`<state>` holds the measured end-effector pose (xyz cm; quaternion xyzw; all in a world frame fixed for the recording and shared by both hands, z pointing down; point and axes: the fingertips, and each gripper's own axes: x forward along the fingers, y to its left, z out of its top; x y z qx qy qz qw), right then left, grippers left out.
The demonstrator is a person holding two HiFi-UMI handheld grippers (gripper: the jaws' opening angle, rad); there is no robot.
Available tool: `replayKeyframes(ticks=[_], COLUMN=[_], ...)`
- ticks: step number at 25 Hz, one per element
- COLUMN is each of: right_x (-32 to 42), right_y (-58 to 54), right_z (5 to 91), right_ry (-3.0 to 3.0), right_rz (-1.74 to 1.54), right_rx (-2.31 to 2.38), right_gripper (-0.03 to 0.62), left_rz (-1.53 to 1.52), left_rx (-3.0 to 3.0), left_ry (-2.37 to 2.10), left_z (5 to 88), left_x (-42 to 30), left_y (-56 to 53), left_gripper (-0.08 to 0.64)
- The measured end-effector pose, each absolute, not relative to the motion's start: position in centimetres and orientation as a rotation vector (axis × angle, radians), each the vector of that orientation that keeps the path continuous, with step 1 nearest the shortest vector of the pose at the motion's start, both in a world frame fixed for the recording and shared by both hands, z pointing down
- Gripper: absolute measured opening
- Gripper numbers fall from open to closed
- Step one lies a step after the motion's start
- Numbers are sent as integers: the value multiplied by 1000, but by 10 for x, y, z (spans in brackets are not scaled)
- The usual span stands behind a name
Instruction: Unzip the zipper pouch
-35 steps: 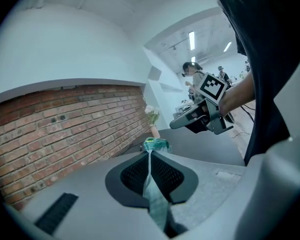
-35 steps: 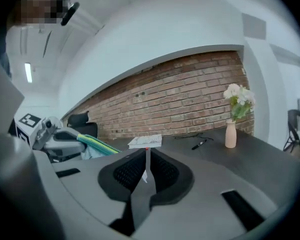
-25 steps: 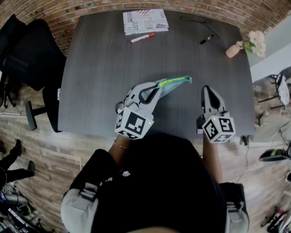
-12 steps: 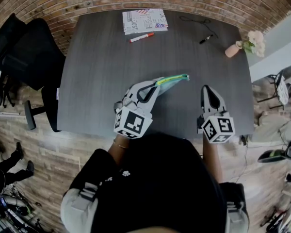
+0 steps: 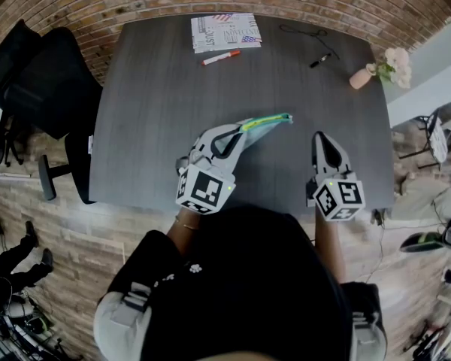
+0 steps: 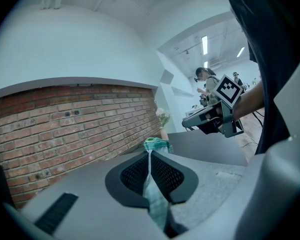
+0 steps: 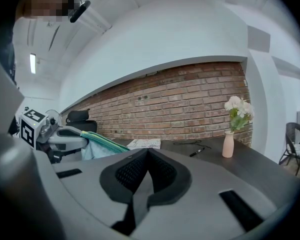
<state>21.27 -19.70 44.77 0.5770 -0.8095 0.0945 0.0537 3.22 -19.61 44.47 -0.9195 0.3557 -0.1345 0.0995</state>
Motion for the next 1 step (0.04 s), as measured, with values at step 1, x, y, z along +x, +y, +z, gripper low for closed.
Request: replayKeyframes(ticks=[1], right_x=[213], right_y=[-197], right_z=[448], right_ry=[-2459], right_rz=[288], right_rx=[1752], right_gripper=[-3], left_rz=[-397], left_rx=[-2718], left_ry=[1052], left_z=[446], left_x=[32], left_y=[-196], left_gripper=[9])
